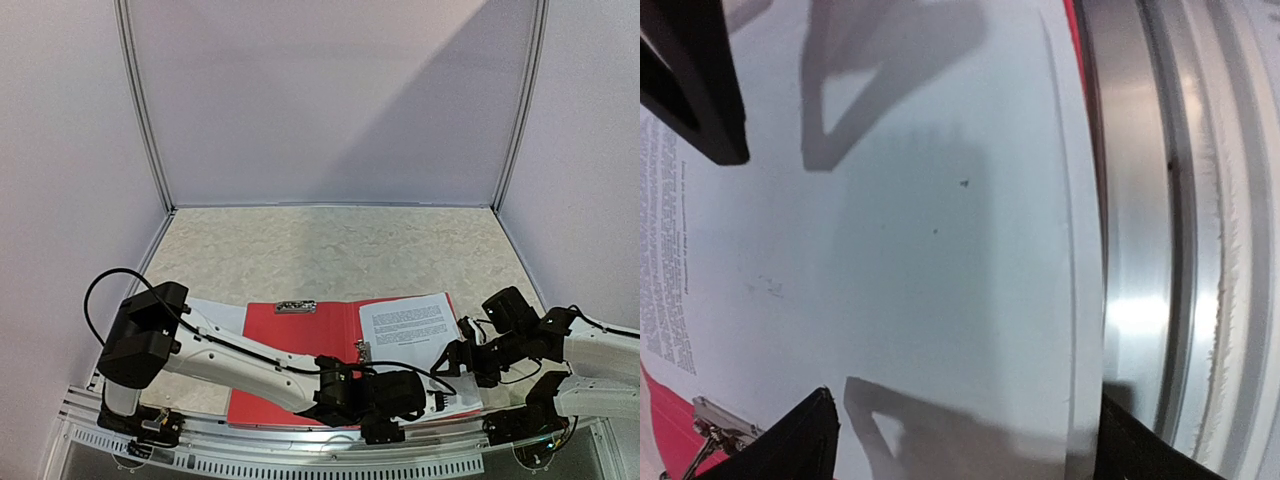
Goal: Put the files into the folder
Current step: Adjust the file in the folder.
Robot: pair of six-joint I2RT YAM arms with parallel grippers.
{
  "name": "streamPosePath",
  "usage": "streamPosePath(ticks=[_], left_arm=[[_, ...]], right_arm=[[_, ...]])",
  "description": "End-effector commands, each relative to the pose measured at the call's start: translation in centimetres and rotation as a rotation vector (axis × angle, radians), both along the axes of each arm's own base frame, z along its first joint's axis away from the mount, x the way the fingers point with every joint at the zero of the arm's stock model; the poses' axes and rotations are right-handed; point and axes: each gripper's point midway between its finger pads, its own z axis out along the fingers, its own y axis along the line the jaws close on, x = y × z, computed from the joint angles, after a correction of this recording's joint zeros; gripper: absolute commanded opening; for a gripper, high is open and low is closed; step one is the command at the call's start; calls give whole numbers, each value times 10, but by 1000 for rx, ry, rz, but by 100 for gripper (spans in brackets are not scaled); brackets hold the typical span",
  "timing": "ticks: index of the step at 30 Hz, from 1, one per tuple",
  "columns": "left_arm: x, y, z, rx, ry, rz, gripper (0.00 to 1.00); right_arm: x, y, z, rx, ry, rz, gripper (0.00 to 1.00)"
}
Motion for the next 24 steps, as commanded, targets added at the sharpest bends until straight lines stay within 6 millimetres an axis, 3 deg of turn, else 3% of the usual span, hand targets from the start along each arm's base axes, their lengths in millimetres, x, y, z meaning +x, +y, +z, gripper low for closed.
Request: streamPosePath(ticks=[1,9,21,24], left_arm=[[23,9,-3,36,-15,55,83],[25,15,11,5,46,43,83],[33,32,-6,89,68,51,84],[37,27,-2,63,65,62,84]], right_arm=[[-10,-9,-16,-43,47,-4,94],[-12,-11,-19,-53,49,3,94],[-11,-15,-20,-85,40,11,94],[-6,-19,-18,-116,8,21,89]])
